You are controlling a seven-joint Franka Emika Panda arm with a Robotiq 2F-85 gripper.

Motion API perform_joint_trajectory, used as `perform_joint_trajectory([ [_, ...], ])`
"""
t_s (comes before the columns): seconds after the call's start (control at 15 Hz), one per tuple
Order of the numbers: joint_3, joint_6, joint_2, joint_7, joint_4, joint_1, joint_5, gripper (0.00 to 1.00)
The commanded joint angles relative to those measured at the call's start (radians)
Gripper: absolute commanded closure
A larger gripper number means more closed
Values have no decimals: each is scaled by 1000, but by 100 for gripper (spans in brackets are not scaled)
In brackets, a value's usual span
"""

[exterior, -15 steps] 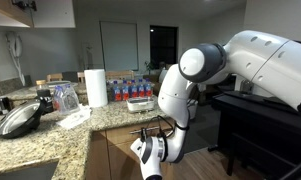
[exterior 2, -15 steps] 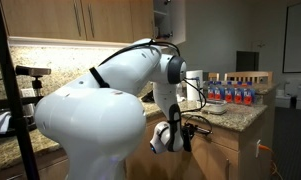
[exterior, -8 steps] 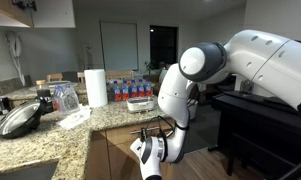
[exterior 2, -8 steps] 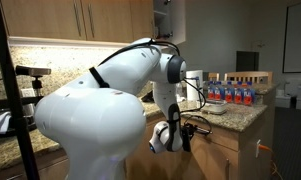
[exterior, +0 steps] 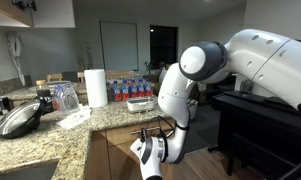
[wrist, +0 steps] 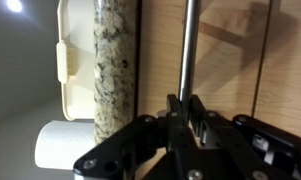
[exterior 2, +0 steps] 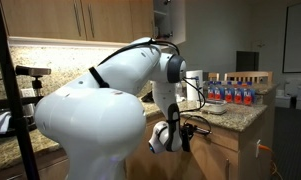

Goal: Open the drawer

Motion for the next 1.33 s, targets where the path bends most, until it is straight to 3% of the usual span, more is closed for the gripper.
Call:
perform_joint_trajectory([
  [0.0,32,-41,-45,-4,-119,36,14,90],
  [0.73,102,-98,-42,-27,-215,80,39,93],
  [0.8,104,-89,-47,-37,-214,75,51,67],
  [0.93,108,-85,-59,-44,-212,67,82,66],
  [1.27,110,-35,-111,-97,-203,43,176,35],
])
